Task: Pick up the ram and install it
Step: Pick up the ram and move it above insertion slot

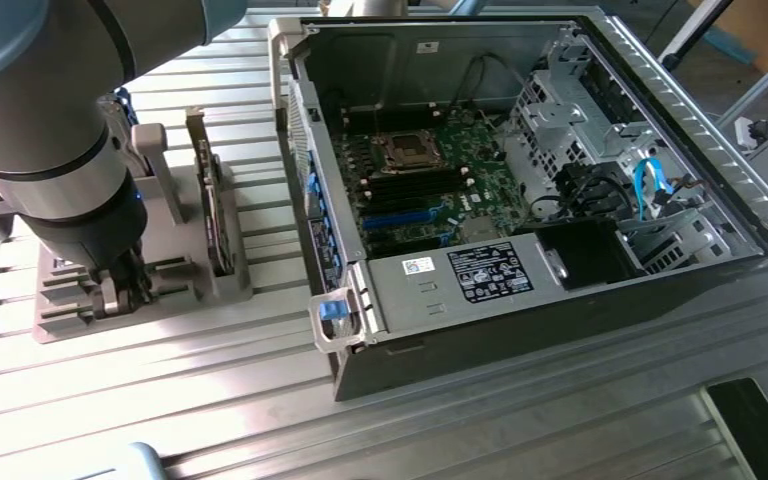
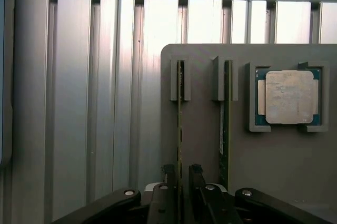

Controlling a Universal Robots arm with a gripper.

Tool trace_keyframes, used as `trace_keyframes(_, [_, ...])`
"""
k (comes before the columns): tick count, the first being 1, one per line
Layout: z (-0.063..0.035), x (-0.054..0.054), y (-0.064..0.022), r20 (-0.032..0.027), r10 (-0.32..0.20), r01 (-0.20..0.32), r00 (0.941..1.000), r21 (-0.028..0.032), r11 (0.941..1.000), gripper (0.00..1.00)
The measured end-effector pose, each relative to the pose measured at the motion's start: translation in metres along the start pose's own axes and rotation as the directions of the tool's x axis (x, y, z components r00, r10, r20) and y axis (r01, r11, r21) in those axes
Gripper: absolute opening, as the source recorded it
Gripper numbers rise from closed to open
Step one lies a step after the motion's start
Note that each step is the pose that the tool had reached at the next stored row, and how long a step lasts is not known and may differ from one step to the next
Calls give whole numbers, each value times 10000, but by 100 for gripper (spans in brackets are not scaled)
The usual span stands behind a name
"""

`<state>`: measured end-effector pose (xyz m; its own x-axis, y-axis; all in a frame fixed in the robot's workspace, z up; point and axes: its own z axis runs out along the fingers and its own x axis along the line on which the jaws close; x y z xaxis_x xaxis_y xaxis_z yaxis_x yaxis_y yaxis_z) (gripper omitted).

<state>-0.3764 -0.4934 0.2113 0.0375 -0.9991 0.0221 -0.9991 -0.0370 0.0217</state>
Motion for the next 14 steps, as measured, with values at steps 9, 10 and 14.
trace_keyframes(9, [0,0,0,0,0,0,10000,0,10000,12])
trace_keyframes(10, [0,0,0,0,0,0,10000,0,10000,12])
trace_keyframes(14, [-8,0,0,0,0,0,10000,0,10000,12])
